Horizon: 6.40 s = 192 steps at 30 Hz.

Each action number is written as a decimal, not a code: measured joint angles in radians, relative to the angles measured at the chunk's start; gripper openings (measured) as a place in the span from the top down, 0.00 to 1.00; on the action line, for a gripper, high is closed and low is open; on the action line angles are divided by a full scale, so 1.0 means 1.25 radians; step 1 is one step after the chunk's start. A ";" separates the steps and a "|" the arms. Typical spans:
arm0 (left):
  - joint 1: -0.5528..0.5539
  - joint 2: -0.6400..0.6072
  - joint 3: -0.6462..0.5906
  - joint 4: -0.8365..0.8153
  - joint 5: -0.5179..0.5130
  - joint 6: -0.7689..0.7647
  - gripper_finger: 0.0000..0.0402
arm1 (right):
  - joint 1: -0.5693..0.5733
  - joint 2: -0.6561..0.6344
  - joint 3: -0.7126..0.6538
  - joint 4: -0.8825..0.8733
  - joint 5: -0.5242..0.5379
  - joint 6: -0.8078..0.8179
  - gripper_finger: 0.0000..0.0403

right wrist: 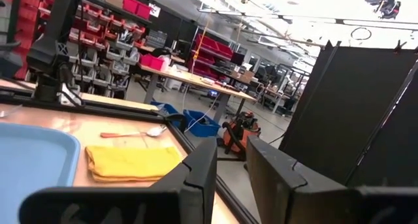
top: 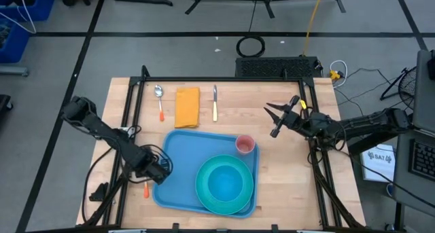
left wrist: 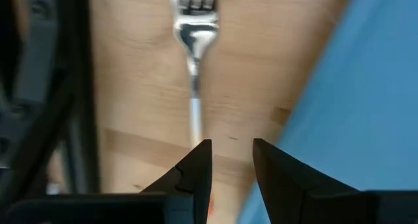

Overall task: Set up tray
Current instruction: Put the orange fork on the blue serving tray, then put the orange napkin on the blue serving tray to the left of the blue plate

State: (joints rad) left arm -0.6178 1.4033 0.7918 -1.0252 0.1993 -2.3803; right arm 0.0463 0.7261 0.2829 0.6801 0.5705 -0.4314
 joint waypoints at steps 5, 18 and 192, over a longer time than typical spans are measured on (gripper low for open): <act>0.000 0.000 0.000 -0.047 0.026 -0.003 0.71 | 0.001 0.000 0.000 -0.015 0.000 0.003 0.81; -0.011 -0.004 -0.143 0.170 0.029 -0.003 0.71 | 0.001 0.000 0.000 -0.015 -0.004 0.042 0.81; 0.699 -0.185 -0.437 1.040 0.014 1.100 1.00 | -0.001 0.000 0.001 0.058 -0.035 0.040 0.81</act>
State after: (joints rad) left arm 0.2557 1.1718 0.2451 0.2750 0.2174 -1.0049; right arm 0.0456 0.7265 0.2836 0.7524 0.5271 -0.3812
